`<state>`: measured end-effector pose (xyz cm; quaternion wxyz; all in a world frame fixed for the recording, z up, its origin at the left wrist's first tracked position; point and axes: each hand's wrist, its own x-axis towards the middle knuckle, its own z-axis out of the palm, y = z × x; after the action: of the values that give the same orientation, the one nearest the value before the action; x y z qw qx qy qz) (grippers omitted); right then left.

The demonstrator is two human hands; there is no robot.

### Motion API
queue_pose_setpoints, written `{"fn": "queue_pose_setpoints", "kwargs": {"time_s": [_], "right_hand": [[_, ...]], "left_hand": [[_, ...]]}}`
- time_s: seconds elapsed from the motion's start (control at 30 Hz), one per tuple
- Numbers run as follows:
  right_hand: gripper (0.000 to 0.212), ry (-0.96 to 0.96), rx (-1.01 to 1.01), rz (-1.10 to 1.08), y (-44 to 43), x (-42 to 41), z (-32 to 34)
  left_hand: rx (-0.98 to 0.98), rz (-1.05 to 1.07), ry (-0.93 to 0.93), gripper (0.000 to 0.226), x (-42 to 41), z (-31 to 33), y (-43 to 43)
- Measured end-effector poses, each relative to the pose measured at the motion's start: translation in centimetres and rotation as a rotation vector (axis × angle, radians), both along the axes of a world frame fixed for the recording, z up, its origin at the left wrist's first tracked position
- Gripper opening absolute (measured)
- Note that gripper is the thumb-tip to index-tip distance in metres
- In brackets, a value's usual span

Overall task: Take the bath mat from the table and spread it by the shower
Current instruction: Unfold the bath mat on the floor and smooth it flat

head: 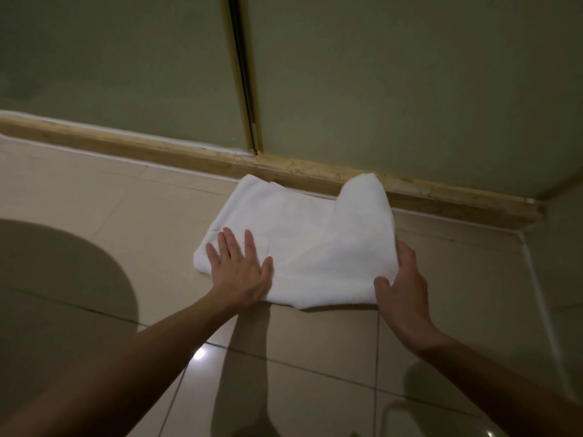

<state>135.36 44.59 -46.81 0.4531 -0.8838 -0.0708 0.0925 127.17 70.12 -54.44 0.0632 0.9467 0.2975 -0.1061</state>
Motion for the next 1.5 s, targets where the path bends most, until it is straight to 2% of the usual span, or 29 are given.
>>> {"fn": "queue_pose_setpoints", "kwargs": {"time_s": [0.2,0.27,0.3,0.4,0.5,0.67,0.9,1.07,1.17,1.33,1.43,1.5], "right_hand": [[0.078,0.083,-0.070,-0.020,-0.6,-0.3,-0.9],[0.084,0.003,-0.253,-0.024,-0.4,-0.3,-0.9],[0.087,-0.100,-0.375,0.009,-0.3,-0.3,-0.8],[0.080,-0.423,-0.645,0.365,0.3,0.5,-0.6],[0.067,-0.481,-0.824,0.746,1.6,1.4,-1.2],[0.065,-0.488,-0.931,0.876,2.6,2.7,-2.3],[0.079,-0.428,-0.977,0.847,1.9,2.1,-2.9],[0.077,-0.474,-0.990,0.850,1.8,2.1,-2.7],[0.067,-0.491,-0.999,0.841,1.9,1.9,-2.4],[0.053,-0.512,-1.017,0.817,1.6,1.5,-2.1],[0.055,-0.502,-1.014,0.786,1.1,1.4,-1.8],[0.056,-0.503,-1.021,0.785,0.7,1.6,-1.9]], "left_hand": [[-0.034,-0.279,-0.121,0.077,0.6,1.0,-1.0],[-0.093,-0.372,-0.154,0.078,1.1,1.6,-2.0],[-0.117,-0.406,-0.158,0.078,1.3,1.8,-2.6],[-0.142,-0.472,-0.126,0.077,2.0,1.7,-4.3],[-0.131,-0.496,-0.063,0.076,2.2,1.4,-5.0],[-0.094,-0.491,-0.008,0.078,2.1,1.1,-5.4],[-0.077,-0.491,-0.007,0.076,2.1,0.5,-6.1],[-0.148,-0.519,-0.063,0.073,2.1,1.1,-5.0],[-0.176,-0.423,-0.142,0.068,2.4,1.6,-2.9],[-0.032,-0.056,-0.166,0.066,3.2,2.5,3.0],[-0.198,0.175,-0.226,0.069,3.4,3.3,5.4],[-0.312,0.219,-0.310,0.056,3.4,3.4,5.9]]}}
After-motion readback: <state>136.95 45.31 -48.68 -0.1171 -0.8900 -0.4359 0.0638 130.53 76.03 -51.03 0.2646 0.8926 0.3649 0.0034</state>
